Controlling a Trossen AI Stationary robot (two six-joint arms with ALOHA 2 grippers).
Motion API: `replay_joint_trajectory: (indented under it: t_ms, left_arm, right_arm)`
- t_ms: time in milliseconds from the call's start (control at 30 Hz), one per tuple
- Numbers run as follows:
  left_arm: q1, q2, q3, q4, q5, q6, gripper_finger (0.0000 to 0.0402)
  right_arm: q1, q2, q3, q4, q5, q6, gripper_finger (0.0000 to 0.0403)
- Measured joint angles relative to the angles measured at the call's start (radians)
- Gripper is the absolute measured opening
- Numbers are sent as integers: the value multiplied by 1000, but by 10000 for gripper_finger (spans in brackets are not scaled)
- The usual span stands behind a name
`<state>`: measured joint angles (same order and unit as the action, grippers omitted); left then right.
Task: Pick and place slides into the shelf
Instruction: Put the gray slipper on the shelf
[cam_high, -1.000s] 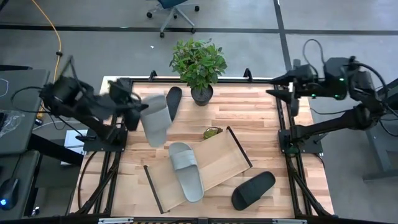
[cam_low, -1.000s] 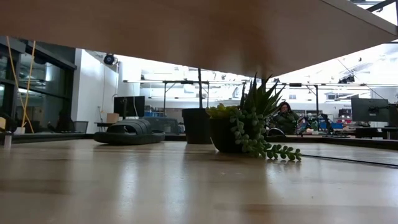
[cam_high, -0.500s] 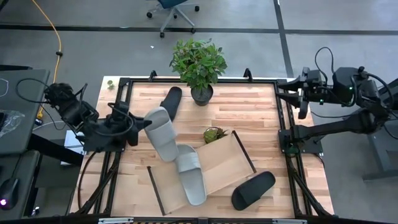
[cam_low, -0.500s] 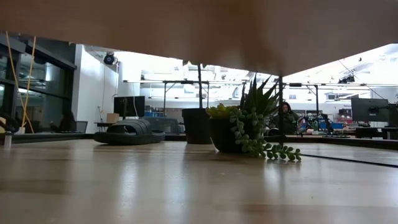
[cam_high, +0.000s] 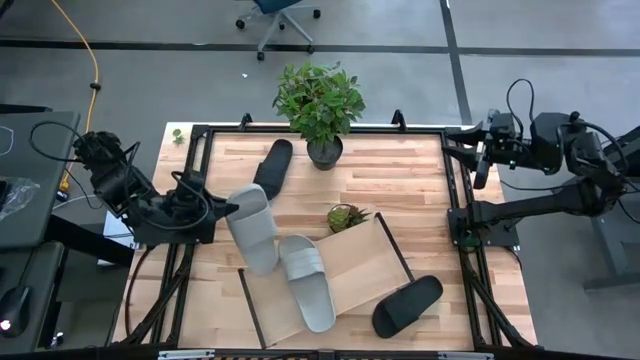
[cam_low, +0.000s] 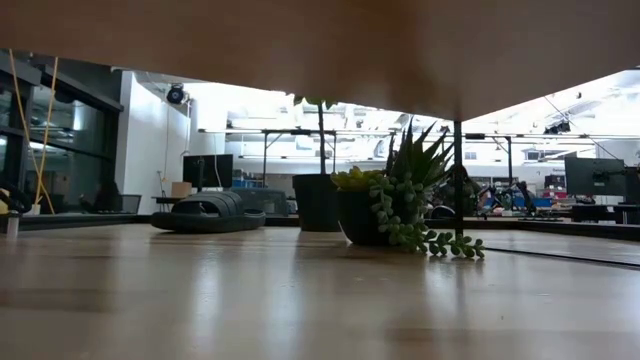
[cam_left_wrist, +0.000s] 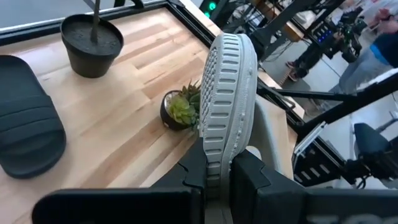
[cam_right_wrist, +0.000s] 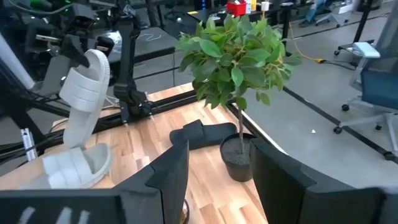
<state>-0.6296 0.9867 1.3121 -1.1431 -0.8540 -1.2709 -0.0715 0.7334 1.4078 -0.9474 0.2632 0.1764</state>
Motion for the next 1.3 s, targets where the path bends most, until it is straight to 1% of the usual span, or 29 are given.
replay_joint_trajectory:
  t_ms: [100,200,367,633,767,1300]
  left_arm:
    - [1,5,0,22,-1,0,23]
    - [1,15,0,49,19,-2,23]
    - [0,40,0,51,52,-46,23]
    - [0,93,0,106,57,-67,23]
    - [0,120,0,122,83,-92,23]
    - [0,156,1,264,80,-85,23]
  right_arm:
    - [0,0,0,1,14,0,158]
    - [0,0,0,1,16,-1,158]
    - [0,0,0,8,22,-1,158]
    - [0,0,0,10,32,-16,158]
    - [0,0,0,10,42,-20,158]
    - [0,0,0,9,41,-44,158]
